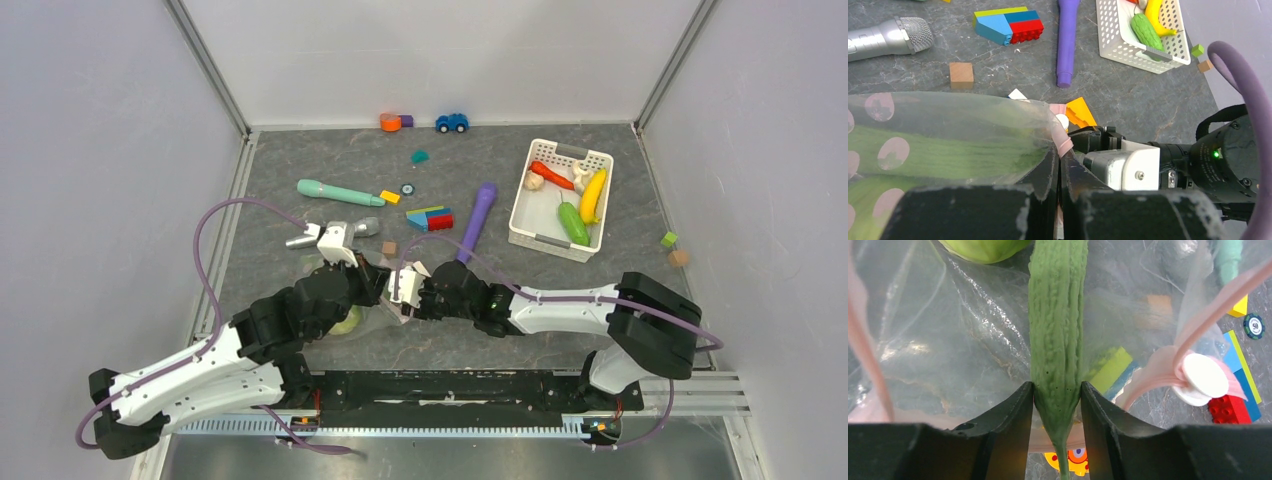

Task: Place the food in the zip-top bag and seal the zipper
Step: Adjust the fake vegetable in the zipper food storage bag.

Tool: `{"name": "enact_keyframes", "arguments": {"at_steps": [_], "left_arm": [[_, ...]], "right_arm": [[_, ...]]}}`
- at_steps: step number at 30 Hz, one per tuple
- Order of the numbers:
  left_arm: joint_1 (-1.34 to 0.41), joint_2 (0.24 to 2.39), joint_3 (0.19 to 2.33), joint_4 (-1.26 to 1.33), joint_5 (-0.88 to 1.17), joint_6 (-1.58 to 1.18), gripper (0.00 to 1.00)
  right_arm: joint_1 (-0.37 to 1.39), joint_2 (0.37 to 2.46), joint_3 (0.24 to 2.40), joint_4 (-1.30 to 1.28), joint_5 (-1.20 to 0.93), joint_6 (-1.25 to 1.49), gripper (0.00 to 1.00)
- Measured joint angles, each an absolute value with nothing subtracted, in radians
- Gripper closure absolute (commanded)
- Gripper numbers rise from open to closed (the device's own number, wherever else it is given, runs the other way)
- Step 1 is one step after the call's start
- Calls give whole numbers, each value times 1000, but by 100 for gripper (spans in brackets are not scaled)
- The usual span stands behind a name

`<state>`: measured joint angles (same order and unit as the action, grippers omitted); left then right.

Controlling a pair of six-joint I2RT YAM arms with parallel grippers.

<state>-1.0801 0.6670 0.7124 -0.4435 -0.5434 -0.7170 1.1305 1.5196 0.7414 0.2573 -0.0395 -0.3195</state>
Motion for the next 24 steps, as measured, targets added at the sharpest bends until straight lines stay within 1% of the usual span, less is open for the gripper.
{"name": "enact_keyframes", "arguments": {"at_steps": [2,6,11,12,19,24], "left_arm": [[-1080,660,707,-447,-539,-717,98],[-1080,646,699,-455,-526,-717,98],[-1080,639,694,-457,-522,-717,98],[-1080,639,692,-455,-522,-717,98],[-1080,643,686,-453,-520,-717,98],[-1080,655,686,-450,-488,-717,98]], "right_arm": [[1131,1533,741,271,-32,-319,60],[1131,1557,742,285,-6,-315,73],[1132,1566,743,294,9,-305,96],[1132,1566,743,294,10,-299,99],[1132,1548,737,306,31,-170,100],[1132,1508,761,248,47,27,100]]}}
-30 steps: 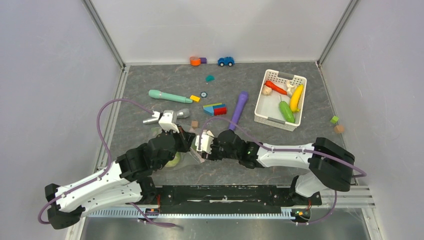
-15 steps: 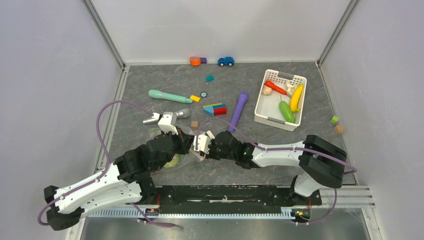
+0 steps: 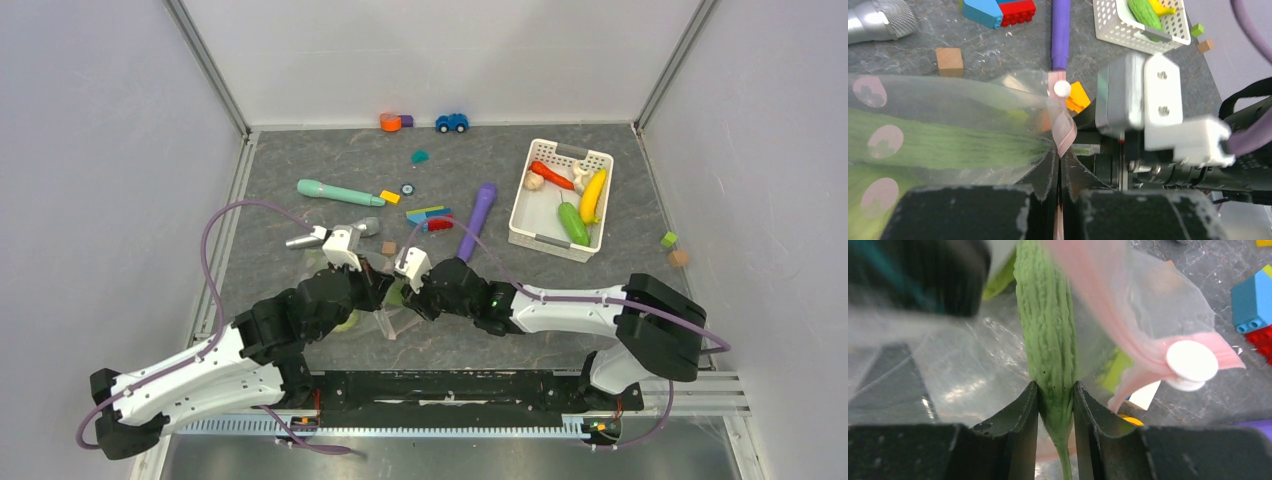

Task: Place the food in the zip-top bag and seal the zipper
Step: Adjust the fake vegetable in the zipper food storage bag.

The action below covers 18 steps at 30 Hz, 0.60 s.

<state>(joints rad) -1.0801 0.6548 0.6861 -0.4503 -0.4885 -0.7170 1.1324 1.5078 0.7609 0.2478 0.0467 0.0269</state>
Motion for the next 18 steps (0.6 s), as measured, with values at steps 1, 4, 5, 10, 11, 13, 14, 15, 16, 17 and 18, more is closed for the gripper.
{"name": "enact_keyframes", "arguments": {"at_steps": [1,4,5,10,11,13,14,15,16,17,18], "left_arm": [[-1080,659,686,-450,-481,-717,98],[-1080,682,686,-450,-447,-717,98],[-1080,689,686,-450,-438,-717,98],[-1079,704,673,-442,-379,-719,98],[-1079,703,669,-434,-376,-721,98],[-1074,698,655,-414,-362,-736,98],[-1074,695,648,-408,-355,-743,98],[-1073,691,641,-406,-346,-754,98],[-1073,686,631,-402,-331,-764,98],[-1073,682,619,-396,-317,-773,98],[-1073,677,606,-390,-306,-781,98]], "right_arm": [[1132,1504,772,233,47,62,100],[1132,1489,802,193,50,177,100],[1132,1481,804,190,50,214,100],[1132,1433,785,240,60,437,100],[1132,1429,772,262,61,477,100],[1132,1429,733,321,62,580,100],[1131,1431,718,343,62,620,100],[1129,1435,699,369,67,671,100],[1126,1439,683,397,75,714,100],[1124,1439,665,427,94,759,100],[1123,1439,647,459,109,794,100]]}}
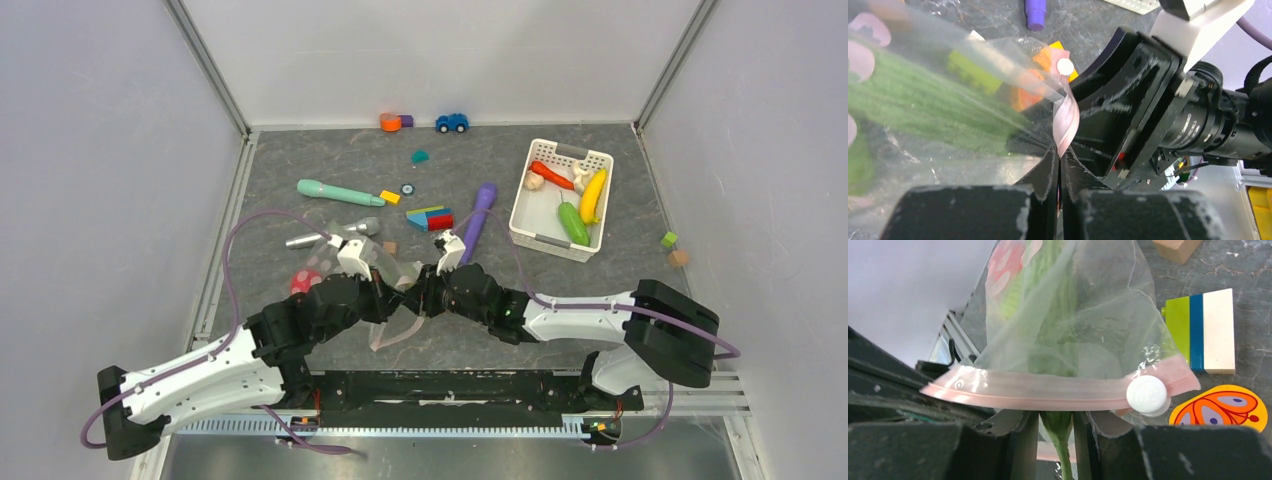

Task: Place the food in the zip-top bag and seal the zipper
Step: Adjust the fake vegetable in the zipper food storage bag.

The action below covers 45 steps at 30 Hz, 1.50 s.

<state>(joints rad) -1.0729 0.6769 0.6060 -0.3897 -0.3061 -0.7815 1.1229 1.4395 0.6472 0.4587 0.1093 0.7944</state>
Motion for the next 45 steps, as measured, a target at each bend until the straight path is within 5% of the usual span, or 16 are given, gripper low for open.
{"name": "enact_keyframes", "arguments": {"at_steps": [8,15,18,31,35,39,45], "left_arm": [[-1066,543,522,-329,-268,-800,91],[-1078,559,550,-366,-250,-836,11],[-1080,576,614,-451,-290,-846,5],[-1080,522,599,-760,-422,-933,8],[-1081,571,550,-726,-408,-931,18],[-1081,611,526,-680,-416,-931,40],[-1082,637,525,-616,-461,-920,93]], "right_arm": [[1125,1486,613,620,193,917,100],[1118,1489,564,750,271,891,100],[1114,1489,564,770,305,863,100],[1113,1505,541,868,386,905,100],[1113,1526,540,915,384,937,100],[1114,1536,539,938,376,958,100],[1123,1552,538,973,363,970,100]]}}
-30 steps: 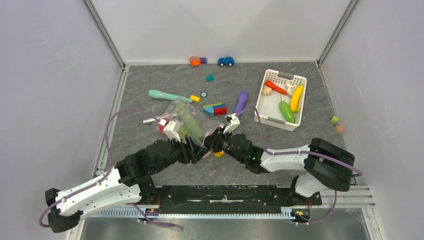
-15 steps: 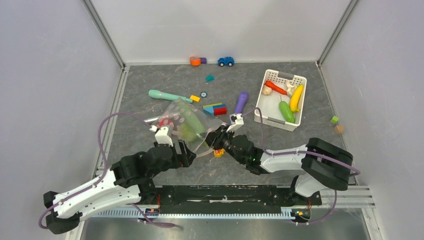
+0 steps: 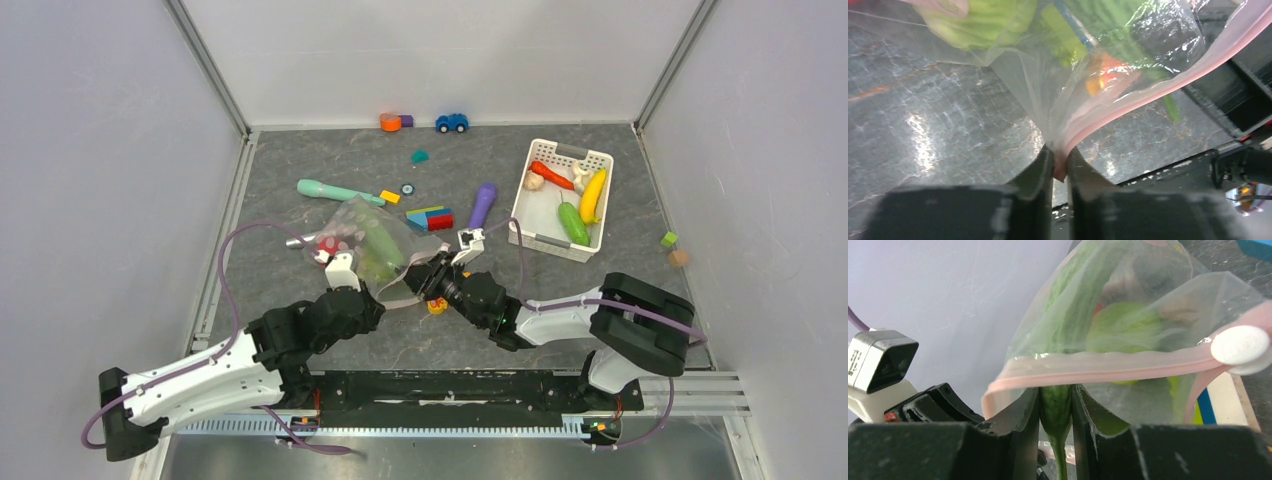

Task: Place the food in the zip-top bag and seal the zipper
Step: Adjust the fake vegetable in the zipper food storage bag.

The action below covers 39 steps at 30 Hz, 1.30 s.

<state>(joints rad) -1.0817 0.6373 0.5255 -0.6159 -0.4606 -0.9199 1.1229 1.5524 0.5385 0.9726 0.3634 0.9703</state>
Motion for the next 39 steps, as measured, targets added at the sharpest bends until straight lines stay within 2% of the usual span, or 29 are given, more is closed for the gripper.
{"name": "enact_keyframes", "arguments": {"at_steps": [1,7,13,19,24,29,36,39], "left_arm": [[-1081,641,525,-609,-461,-914,98],[-1082,646,526,-562,-381,-876,98],[-1082,640,555,-573,-258,-786,98],[-1082,616,571,-574,-214,-755,98],[-1082,511,571,-542,-197,-754,91],[-1081,405,571,-469,-171,-754,91],[-1081,455,595,-466,-157,-754,94],[-1081,474,603,-482,-188,-757,95]], "right_arm": [[1126,1559,538,981,362,972,100],[1142,1633,538,1086,314,984,100],[1142,1649,597,1067,206,963,88],[1142,1649,665,981,146,933,82],[1158,1642,668,886,180,899,80],[1196,1602,675,865,258,850,78],[1219,1590,690,828,342,802,69],[1219,1573,689,795,356,779,62]]}}
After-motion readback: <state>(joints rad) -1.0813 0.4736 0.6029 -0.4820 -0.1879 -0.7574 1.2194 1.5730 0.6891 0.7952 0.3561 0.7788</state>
